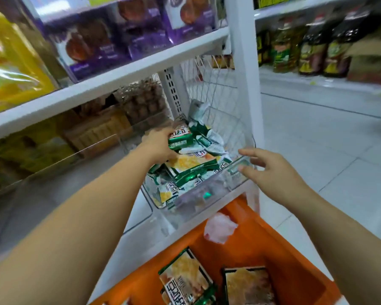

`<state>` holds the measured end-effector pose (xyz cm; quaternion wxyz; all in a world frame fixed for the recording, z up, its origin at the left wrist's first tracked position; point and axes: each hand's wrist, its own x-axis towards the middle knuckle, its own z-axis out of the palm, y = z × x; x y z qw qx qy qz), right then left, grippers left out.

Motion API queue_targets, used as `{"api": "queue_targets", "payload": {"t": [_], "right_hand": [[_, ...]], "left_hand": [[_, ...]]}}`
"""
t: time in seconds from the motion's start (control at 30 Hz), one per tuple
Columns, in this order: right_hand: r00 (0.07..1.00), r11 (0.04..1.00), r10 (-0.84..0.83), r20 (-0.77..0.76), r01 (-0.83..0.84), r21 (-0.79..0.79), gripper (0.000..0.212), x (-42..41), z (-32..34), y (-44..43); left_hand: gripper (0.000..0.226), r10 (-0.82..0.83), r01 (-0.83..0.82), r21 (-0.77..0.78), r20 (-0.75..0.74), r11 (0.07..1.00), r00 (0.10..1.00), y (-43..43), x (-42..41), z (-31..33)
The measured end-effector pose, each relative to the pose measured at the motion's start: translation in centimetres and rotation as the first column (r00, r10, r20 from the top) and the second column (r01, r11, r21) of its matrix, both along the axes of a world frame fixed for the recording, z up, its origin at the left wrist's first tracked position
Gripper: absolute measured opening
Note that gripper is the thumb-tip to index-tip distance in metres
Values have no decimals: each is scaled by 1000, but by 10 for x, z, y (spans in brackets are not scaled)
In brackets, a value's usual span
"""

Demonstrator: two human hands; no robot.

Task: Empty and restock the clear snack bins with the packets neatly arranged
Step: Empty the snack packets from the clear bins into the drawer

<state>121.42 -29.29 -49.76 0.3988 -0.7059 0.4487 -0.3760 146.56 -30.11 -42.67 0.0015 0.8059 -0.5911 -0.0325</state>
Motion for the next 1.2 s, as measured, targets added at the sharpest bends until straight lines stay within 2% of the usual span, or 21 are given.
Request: {"api": "queue_targets", "payload": {"t": [0.1,0.17,0.27,0.4,0.5,0.57,0.6,0.67,0.73,0.87,0.97,1.03,1.1,1.13,1.2], "right_hand": [[1000,1000,4,10,-4,10,33,-1,1,0],[1000,1000,3,17,-4,24,32,-1,3,0],[1000,999,14,15,-14,37,31,-1,8,4],[996,1000,-21,90,21,4,24,-1,18,11],[977,999,-18,210,10,39,16,0,28,14],[943,984,23,332,-80,160,15,1,36,19],[915,960,48,400,-154,236,21,2,39,22],[847,878,71,526,-303,370,46,3,47,29],[793,833,43,608,-364,417,60,3,54,34],[782,867,-143,607,-197,457,69,-9,57,34],[774,875,-236,587,-93,474,70,-17,58,34],[749,886,-295,594,-19,464,66,-21,61,35],[704,892,-342,622,36,451,61,-24,61,35],[690,893,-356,630,53,446,60,-25,61,35],[688,898,-360,630,73,433,59,-25,59,36]], "left_hand": [[60,10,-6,-176,23,984,1000,-6,4,-3],[45,56,-59,-273,-17,960,998,-6,9,-6],[22,123,-134,-347,-52,928,991,-3,10,-4],[12,121,-121,-429,-26,895,992,11,11,7],[13,19,-38,-587,-39,808,999,40,5,18],[12,-115,66,-676,-28,734,993,64,-6,24],[11,-185,116,-696,-24,709,982,74,-14,25],[11,-342,225,-700,-30,678,939,87,-29,25],[12,-474,311,-684,-58,660,879,91,-42,21],[13,-564,334,-688,-133,645,815,85,-60,18],[15,-608,331,-660,-242,674,757,82,-68,18],[22,-523,233,-606,-360,760,773,78,-68,18],[40,-308,59,-462,-485,885,818,70,-62,14],[52,-166,-63,-354,-581,933,796,65,-58,10],[70,107,-282,-107,-756,953,646,54,-50,-6]]}}
